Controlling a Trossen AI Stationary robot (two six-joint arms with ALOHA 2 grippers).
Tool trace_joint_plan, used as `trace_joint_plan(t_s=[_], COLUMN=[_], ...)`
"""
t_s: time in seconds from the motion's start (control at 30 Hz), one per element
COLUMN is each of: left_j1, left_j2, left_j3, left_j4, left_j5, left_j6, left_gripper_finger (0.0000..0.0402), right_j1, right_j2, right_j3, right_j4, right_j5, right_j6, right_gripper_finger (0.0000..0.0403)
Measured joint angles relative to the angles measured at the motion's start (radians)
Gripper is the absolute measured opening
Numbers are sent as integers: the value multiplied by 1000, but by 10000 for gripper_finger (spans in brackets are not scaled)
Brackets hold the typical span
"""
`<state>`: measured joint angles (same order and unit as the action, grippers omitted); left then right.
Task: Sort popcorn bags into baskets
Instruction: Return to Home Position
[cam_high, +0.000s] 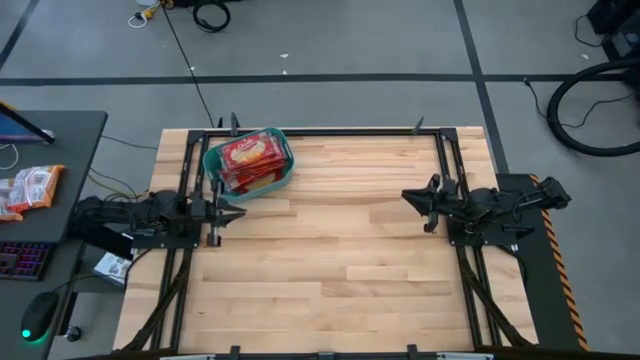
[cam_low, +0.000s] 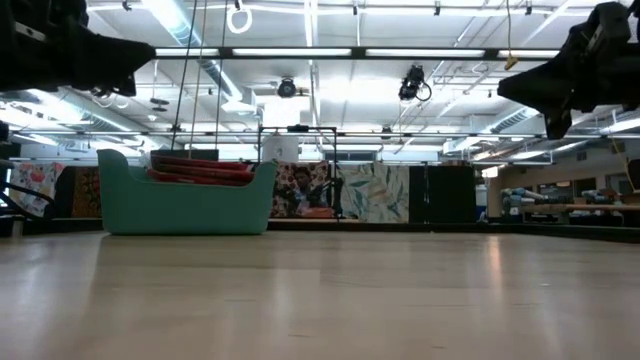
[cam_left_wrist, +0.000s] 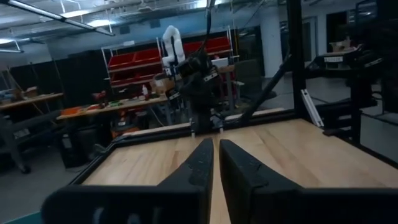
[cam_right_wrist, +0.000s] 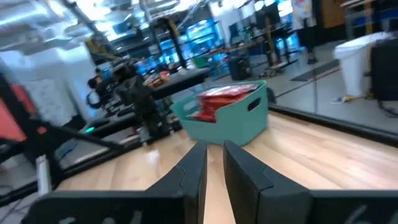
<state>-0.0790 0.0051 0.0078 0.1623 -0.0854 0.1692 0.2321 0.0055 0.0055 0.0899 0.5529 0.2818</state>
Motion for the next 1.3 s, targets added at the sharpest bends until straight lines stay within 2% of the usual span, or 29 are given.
trace_joint_plan(t_s=[0.1,0.23,0.43,0.57,1.3], left_j1=[17,33,32,32,32], left_j2=[0,1,1,1,1], left_j3=[0,0,0,-1,-1], left_j4=[-13,-15,-12,-11,-11], left_j5=[2,2,2,2,2], left_j6=[0,-37,-297,-395,-386], left_gripper_finger=[24,18,20,20,21], right_j1=[0,0,0,0,0], right_j2=[0,0,0,0,0], right_j3=[0,0,0,0,1], right_j4=[-1,0,0,0,0], right_j5=[36,24,23,23,22], right_j6=[0,-46,-50,-50,-49], right_gripper_finger=[59,59,59,59,59])
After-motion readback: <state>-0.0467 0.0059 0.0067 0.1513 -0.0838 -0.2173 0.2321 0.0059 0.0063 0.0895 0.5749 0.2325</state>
